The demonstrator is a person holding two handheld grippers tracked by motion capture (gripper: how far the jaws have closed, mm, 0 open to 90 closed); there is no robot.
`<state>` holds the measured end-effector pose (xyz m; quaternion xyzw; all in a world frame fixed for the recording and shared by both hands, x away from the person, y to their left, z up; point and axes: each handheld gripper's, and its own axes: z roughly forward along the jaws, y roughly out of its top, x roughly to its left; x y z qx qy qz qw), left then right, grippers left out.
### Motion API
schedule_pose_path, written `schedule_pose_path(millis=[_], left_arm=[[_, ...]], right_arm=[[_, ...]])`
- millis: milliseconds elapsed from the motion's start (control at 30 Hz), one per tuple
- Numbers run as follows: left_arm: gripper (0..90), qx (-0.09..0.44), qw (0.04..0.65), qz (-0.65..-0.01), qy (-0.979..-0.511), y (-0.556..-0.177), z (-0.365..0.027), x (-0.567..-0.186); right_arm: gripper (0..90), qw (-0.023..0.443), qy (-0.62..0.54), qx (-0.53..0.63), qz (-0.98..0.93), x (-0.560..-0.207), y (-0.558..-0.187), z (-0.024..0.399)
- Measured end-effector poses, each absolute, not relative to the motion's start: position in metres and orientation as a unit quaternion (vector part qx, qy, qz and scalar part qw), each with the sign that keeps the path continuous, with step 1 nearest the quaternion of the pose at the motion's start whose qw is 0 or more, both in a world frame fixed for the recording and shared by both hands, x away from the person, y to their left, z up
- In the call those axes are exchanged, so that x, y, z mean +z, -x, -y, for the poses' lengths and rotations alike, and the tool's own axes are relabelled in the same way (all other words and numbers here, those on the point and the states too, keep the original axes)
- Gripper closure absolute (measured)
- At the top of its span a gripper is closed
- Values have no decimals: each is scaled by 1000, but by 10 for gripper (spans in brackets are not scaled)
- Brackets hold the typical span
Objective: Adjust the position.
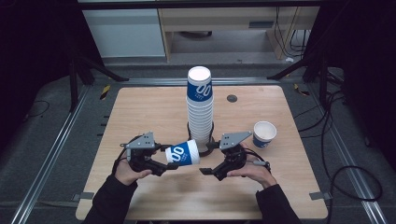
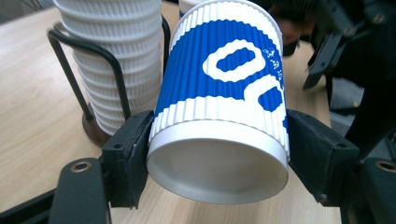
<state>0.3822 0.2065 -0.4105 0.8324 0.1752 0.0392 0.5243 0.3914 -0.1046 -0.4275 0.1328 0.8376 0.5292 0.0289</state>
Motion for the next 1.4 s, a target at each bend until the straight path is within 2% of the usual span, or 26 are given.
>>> schedule_pose_path(millis=[200, 633, 833, 1200, 1400], left_arm=[[269, 23, 552, -148, -820, -376, -201, -407], [269, 7, 546, -109, -831, -364, -182, -406], [269, 1, 535, -106, -838, -364, -178, -409], [259, 4, 534, -118, -837, -365, -178, -409], [190, 15, 526, -131, -840, -366, -184, -404]], right_arm=[[58, 11, -130, 540, -832, -428, -391, 103], [69, -29, -99, 559, -823, -427, -386, 98], [127, -48, -87, 558, -824, -429, -384, 95], [154, -45, -87, 557, -825, -429, -385, 96], [161, -29, -91, 548, -831, -427, -385, 101]])
